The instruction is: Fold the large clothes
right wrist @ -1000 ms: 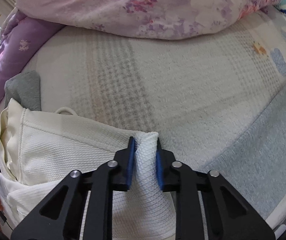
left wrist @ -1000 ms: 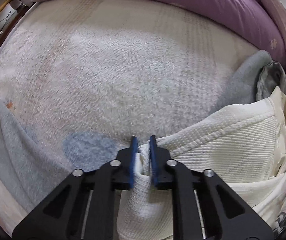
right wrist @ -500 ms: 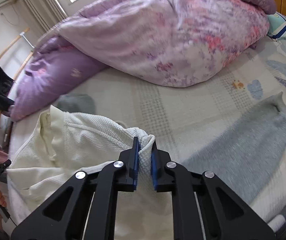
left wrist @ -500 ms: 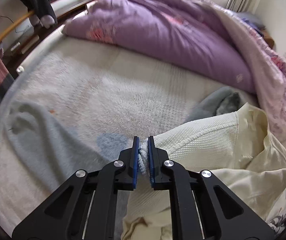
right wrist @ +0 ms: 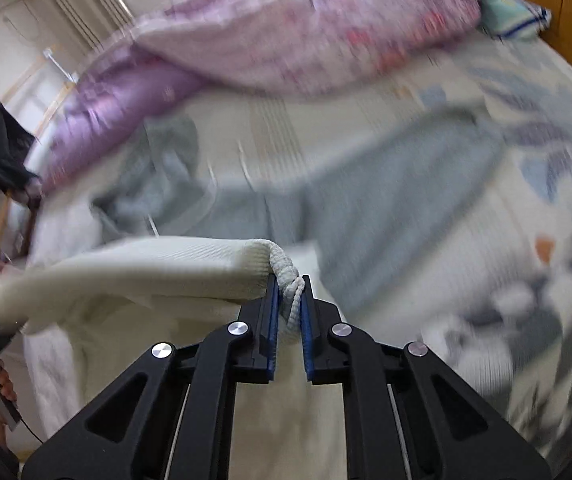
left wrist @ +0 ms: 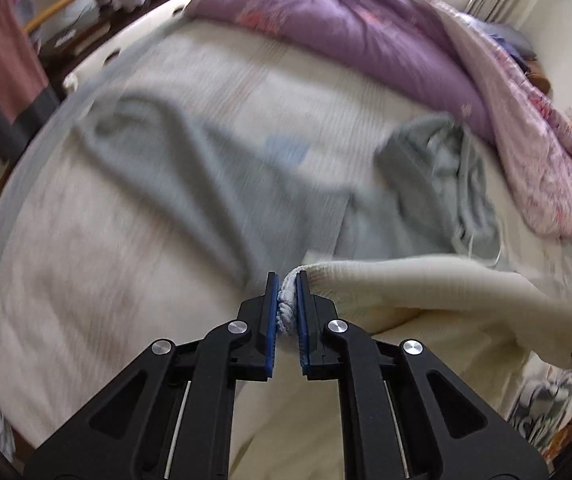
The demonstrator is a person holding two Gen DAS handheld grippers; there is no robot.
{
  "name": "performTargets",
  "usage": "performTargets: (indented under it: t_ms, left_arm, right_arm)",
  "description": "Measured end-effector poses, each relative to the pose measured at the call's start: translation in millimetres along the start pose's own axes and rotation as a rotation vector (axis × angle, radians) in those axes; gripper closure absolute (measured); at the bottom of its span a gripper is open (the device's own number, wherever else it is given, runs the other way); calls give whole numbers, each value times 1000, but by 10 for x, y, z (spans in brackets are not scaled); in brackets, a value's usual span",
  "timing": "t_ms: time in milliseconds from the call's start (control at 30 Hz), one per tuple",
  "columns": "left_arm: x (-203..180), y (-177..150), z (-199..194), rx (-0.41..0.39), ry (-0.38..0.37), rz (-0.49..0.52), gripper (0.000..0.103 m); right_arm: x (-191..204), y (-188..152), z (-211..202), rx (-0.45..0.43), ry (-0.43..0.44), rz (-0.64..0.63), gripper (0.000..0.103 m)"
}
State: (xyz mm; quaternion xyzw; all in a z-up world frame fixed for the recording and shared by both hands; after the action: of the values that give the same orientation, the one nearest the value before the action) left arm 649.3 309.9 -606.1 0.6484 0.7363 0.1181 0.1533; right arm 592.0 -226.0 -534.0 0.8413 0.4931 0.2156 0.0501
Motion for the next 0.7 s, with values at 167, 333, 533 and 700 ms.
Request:
performTargets:
  t_ms: [167, 333, 533, 700]
  left_arm:
    - [60, -629, 230, 131, -1, -36, 94]
    - [151, -987, 201, 147, -30, -138, 75]
    - [195, -1344, 55, 124, -236, -410, 52]
    - [19, -1339, 107, 80, -326, -496, 52]
  right_arm:
    - [-336, -646, 303, 173, -145, -29, 86]
    - [-491, -895, 161, 170, -165, 65, 61]
    - [-459, -989, 48, 166, -48, 189, 43]
    - [-503, -898, 309, 157, 31, 370, 41]
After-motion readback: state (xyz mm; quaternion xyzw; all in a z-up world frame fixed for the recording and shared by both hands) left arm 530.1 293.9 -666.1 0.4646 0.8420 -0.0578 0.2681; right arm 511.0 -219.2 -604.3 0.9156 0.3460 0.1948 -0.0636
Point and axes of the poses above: each gripper's, at about its wrist camera, not at the fingertips, and z roughly the way its jaws point, x to its left, y to its top, the point moved 7 cm from there along z, roughly the way its jaws point, and after that the axes turned 13 degrees about z, right-handed, at the moved point
